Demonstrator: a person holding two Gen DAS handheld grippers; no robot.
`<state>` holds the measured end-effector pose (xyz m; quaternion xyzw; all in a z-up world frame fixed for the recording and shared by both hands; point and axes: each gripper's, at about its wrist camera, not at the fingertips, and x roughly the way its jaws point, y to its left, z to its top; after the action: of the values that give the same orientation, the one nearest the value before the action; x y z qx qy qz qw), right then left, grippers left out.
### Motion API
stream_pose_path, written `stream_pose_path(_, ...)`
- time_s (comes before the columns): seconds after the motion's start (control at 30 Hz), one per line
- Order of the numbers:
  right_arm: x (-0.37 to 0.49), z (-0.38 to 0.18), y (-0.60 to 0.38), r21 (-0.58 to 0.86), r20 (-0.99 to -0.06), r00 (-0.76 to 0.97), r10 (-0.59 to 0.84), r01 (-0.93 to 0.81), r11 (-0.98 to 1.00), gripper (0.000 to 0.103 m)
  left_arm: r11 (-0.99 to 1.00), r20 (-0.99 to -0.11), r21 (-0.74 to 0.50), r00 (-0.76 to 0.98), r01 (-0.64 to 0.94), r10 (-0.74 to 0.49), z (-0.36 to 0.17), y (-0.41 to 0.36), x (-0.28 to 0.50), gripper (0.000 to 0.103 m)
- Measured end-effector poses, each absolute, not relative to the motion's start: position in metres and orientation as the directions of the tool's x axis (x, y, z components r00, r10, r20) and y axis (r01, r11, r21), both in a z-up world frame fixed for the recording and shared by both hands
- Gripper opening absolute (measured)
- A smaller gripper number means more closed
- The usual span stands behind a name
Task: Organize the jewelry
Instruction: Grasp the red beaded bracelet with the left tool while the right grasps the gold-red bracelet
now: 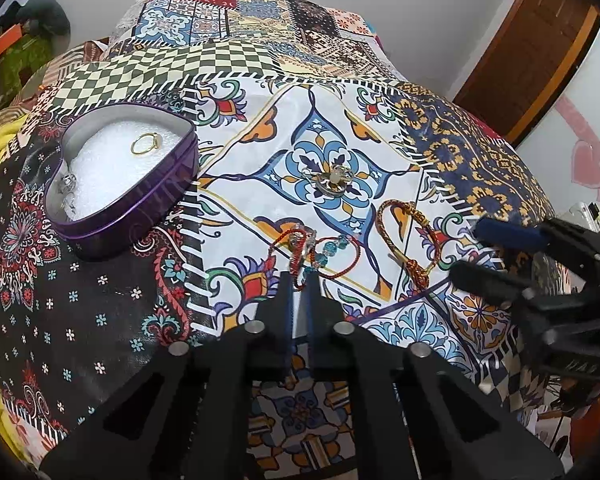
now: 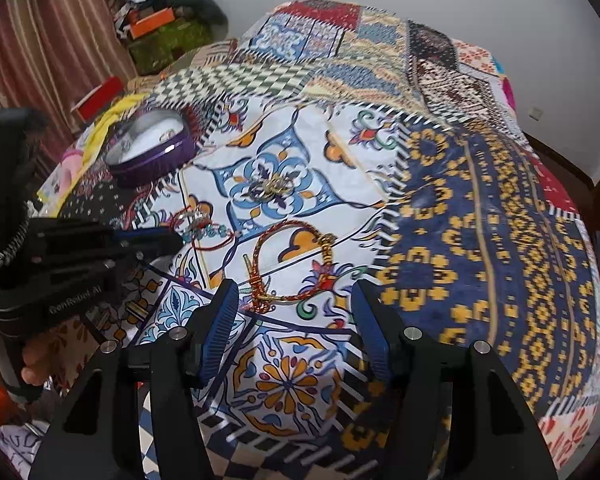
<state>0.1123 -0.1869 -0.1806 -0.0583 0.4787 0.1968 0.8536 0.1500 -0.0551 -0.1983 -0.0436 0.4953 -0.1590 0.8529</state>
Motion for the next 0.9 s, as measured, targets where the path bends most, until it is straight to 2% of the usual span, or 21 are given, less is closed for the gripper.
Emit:
stream_pose_path(0.3, 0.120, -0.192, -0.178, 0.060, -0.860, 0.437, 0.263, -0.425, 0.903, 0.062, 0.949, -0.803, -0.225, 0.510, 0.221, -0.309, -0.182, -0.044, 0.139, 0.000)
stream_pose_path(0.67, 0.130, -0.197, -0.162, 0.037, -0.871, 0.423, 0.249, -0.450, 0.892, 0.062, 0.954, -0.767, -0.229, 0.568, 0.193, -0.299, -0.158, -0.026, 0.134, 0.000)
stream_pose_path(0.73, 0.130, -0.196, -0.162, 0.047, -0.866, 0.427, 0.259, -0.446, 0.894, 0.058, 0.958, -0.765, -0.220, 0.576, 0.186, -0.288, -0.157, -0.023, 0.133, 0.000)
stream_pose_path(0.8, 0.132, -0.196, -0.162, 0.078, -0.867, 0.408, 0.286, -0.455, 0.887, 0.039, 0.961, -0.766, -0.212, 0.581, 0.179, -0.277, -0.157, -0.021, 0.131, 0.000)
stream_pose_path(0.9, 0.135, -0.198, -0.161, 0.114, -0.866, 0.393, 0.309, -0.446, 0.888, 0.035, 0.964, -0.784, -0.201, 0.563, 0.171, -0.263, -0.161, -0.020, 0.131, 0.001)
